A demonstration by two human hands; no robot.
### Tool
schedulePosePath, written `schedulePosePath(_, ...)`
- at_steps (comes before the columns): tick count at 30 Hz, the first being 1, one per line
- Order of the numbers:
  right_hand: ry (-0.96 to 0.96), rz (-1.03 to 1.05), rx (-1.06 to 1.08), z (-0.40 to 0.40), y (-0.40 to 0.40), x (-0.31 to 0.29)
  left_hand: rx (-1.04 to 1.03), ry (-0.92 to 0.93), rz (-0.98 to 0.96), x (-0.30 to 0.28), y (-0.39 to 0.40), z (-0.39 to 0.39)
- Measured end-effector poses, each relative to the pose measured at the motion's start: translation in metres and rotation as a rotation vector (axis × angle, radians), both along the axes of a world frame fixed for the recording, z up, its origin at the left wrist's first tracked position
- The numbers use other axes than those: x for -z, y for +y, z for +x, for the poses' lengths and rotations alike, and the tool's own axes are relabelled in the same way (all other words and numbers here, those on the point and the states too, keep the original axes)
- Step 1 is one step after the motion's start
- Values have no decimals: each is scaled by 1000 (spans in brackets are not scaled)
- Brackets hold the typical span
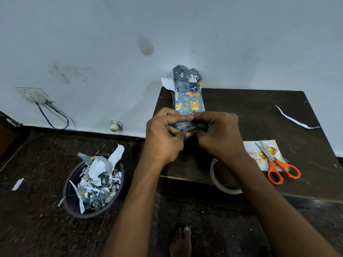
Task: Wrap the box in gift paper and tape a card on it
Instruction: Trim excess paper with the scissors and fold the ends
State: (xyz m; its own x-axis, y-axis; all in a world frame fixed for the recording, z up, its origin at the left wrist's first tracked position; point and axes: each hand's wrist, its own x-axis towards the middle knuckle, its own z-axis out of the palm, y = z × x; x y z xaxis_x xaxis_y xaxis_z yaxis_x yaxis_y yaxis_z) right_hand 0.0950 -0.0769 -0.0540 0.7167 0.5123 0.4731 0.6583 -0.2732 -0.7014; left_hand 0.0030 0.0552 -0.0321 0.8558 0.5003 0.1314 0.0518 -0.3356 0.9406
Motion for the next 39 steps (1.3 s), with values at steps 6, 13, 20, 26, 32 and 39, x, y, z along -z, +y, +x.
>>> schedulePosePath(6, 54, 5, -15, 2, 1, 1, -12, -13, 16, 3, 1, 2)
schedulePosePath(13, 61, -41, 6, 3, 1, -1, 3, -31, 52, 9, 2, 4)
schedulePosePath(20, 75, -86, 10, 3, 1, 0, -51, -15, 66, 13, 2, 8)
schedulePosePath(26, 93, -82, -4, 5, 1, 2, -92, -6, 59, 17, 3, 12)
schedulePosePath(32, 130, -89, -29, 7, -2, 1, -166, -37, 34, 20, 1, 16)
schedulePosePath(39, 136, -74, -11, 3, -2, -4, -227, -4, 100, 23, 4, 18)
